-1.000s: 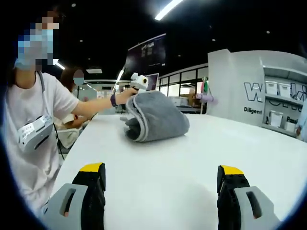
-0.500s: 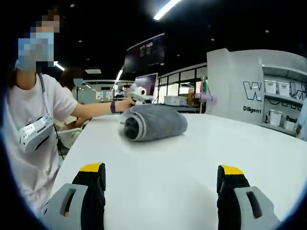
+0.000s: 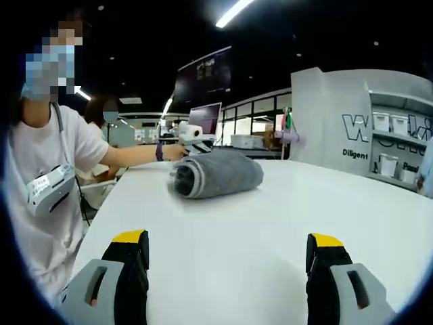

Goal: Fold the towel on the table until its edges align and the towel forms a compact rectangular stack.

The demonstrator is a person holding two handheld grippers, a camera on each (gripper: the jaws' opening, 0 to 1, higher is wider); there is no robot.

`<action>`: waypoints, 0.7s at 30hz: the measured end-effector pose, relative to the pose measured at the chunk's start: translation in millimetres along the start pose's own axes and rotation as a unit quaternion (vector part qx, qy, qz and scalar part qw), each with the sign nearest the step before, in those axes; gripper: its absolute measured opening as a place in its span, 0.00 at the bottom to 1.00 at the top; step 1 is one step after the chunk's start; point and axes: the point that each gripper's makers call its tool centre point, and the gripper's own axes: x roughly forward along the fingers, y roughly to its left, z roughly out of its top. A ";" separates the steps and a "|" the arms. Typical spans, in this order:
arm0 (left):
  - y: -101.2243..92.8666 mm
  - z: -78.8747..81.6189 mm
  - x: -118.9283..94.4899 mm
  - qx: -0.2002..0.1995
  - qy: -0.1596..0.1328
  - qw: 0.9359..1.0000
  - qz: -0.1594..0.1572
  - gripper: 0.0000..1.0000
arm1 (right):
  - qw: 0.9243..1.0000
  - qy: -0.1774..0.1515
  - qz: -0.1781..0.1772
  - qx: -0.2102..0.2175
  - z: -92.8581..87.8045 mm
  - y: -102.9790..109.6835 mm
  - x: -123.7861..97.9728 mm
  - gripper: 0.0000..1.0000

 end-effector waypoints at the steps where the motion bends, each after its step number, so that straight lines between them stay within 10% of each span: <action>1: -2.9 -0.4 0.4 0.016 0.003 1.000 -0.001 0.04 | 1.000 0.000 0.000 0.000 0.0 0.1 0.1 0.99; 21: 3.7 6.9 -44.4 -0.077 -0.056 0.995 0.035 0.24 | 1.000 0.001 0.000 0.001 -0.7 1.7 1.0 0.99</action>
